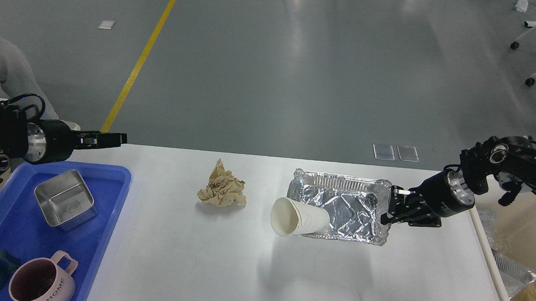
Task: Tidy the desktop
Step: 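Lower the left gripper to the crumpled beige paper and grasp it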
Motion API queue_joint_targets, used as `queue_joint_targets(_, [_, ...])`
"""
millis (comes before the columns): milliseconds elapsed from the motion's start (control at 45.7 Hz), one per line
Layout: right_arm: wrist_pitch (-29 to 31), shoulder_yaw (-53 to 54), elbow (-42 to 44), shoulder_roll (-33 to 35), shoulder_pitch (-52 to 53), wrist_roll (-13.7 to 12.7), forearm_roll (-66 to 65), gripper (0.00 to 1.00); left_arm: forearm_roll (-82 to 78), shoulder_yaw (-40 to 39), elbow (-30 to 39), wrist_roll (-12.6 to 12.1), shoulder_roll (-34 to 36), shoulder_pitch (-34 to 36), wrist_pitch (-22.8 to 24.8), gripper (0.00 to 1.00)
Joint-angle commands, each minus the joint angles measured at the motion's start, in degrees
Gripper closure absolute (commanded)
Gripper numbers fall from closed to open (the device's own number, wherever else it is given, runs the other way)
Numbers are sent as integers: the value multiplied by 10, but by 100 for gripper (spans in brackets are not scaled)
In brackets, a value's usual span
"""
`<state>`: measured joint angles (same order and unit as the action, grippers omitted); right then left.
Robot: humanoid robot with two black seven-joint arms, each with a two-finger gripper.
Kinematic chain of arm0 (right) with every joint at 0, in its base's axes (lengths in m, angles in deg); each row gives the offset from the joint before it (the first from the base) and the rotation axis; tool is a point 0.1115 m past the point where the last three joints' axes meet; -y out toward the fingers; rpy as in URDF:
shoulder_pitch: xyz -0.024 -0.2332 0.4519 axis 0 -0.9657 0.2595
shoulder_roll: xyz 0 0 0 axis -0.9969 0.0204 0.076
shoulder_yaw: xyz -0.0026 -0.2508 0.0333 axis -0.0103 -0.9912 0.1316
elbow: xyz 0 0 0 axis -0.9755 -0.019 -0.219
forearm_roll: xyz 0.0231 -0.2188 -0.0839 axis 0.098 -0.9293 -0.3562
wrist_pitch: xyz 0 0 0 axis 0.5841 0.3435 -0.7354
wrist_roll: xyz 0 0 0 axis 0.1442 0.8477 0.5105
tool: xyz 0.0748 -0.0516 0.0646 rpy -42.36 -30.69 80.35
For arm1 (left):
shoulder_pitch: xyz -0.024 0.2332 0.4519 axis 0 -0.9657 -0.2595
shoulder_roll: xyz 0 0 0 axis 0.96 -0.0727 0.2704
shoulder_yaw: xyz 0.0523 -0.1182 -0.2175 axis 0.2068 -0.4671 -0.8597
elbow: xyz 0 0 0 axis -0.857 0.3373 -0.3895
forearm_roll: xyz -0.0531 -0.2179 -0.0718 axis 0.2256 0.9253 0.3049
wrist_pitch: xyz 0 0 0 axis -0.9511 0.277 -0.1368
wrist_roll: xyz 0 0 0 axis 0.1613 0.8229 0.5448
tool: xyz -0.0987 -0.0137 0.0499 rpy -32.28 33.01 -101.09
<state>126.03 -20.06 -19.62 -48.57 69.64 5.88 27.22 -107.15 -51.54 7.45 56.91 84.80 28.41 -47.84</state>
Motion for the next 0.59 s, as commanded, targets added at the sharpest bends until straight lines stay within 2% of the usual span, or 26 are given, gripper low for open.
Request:
queue_joint_targets(0, [0,0,0,1,0,0,0,100,-19,4,-41,0,-73,9,-28,14])
queue_joint_targets(109, [-1,0,0,1,0,0,0,100,-36,34,-57,-2,-121,30,-42,14])
queue_joint_targets(197, [-1,0,0,1,0,0,1,100,-42,82,-94,-2,-162,49,-68,14])
queue_joint_targets(394, [-1,1,-1,3,0,0,1,100,-29,246,-225,-1,-272,90,-156,14])
queue_joint_targets(481, [-2,2,-1,10,-1,0,1,100,-28,289,-283,0,-322,92,-195,14])
queue_joint_targets(569, [-2,3,-3,11,-2,0,2,100,-18,308,-340,5,-366,91,-214,14])
